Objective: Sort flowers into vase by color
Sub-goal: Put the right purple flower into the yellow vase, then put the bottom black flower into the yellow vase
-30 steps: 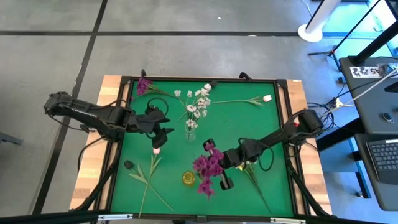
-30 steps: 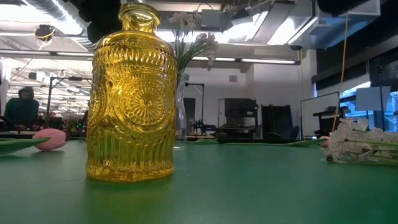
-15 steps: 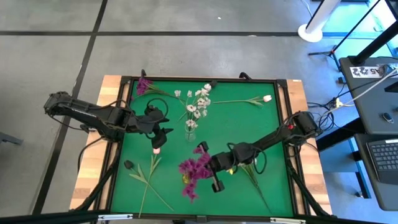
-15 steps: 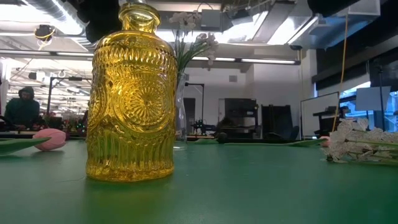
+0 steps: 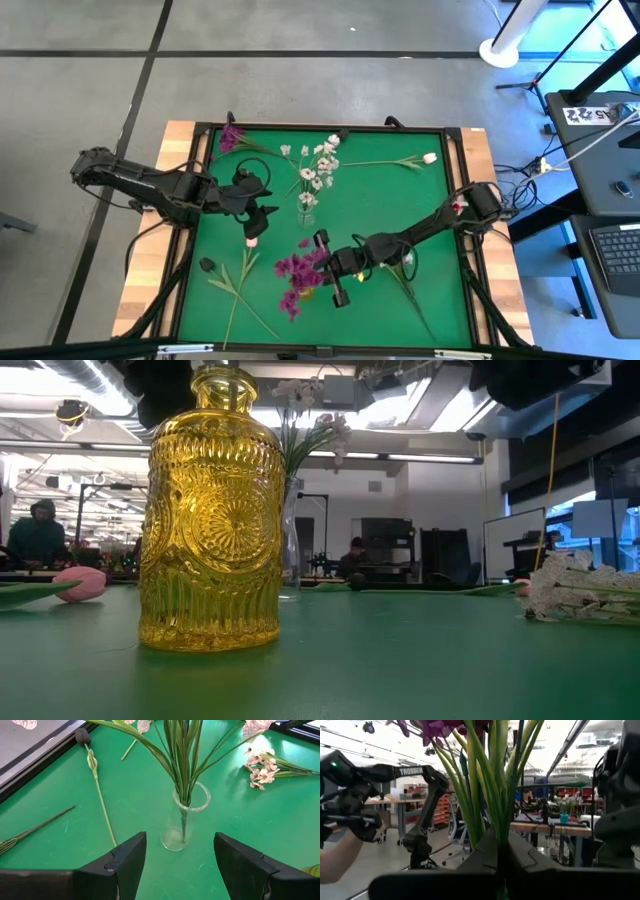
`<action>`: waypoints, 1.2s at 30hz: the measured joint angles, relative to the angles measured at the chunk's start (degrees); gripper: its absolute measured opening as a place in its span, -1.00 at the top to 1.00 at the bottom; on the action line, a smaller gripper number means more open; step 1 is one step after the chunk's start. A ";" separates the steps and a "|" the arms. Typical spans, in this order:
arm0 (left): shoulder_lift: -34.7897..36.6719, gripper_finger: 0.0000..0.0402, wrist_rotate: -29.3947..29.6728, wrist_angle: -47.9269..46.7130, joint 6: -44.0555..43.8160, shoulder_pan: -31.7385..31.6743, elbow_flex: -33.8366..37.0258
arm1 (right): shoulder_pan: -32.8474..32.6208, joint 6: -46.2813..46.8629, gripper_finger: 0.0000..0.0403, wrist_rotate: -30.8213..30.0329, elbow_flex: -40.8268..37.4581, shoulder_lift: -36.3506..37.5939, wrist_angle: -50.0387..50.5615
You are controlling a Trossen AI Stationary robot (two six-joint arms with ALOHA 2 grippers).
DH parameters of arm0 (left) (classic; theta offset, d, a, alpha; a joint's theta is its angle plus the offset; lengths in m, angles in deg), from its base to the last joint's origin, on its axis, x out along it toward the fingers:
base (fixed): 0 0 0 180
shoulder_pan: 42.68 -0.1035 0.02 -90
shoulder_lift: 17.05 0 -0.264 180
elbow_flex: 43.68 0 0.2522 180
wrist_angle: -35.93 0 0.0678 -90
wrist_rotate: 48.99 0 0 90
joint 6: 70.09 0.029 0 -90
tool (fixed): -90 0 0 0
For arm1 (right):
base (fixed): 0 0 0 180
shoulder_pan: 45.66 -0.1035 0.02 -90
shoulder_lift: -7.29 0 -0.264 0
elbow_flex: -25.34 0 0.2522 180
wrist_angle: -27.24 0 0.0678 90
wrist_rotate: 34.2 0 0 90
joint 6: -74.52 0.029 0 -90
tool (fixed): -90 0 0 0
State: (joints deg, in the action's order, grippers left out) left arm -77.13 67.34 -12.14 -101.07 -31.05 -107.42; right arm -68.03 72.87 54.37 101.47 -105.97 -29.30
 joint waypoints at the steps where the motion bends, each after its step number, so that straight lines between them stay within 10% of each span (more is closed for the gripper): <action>1: 0.00 -0.13 0.00 0.00 0.00 0.00 0.00 | 0.00 0.00 0.97 -0.53 0.00 -0.18 0.21; 18: 0.00 -0.13 -0.04 -0.08 -0.15 0.03 0.00 | 0.00 1.49 0.39 -5.66 -0.07 -0.33 15.44; 36: 0.26 -0.13 -3.67 -9.16 -4.61 0.02 0.00 | 1.75 2.25 0.32 2.12 -0.11 7.63 37.41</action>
State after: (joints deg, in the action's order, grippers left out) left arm -76.87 63.67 -21.30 -105.68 -31.02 -107.42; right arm -66.28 75.12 56.49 101.37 -98.34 8.11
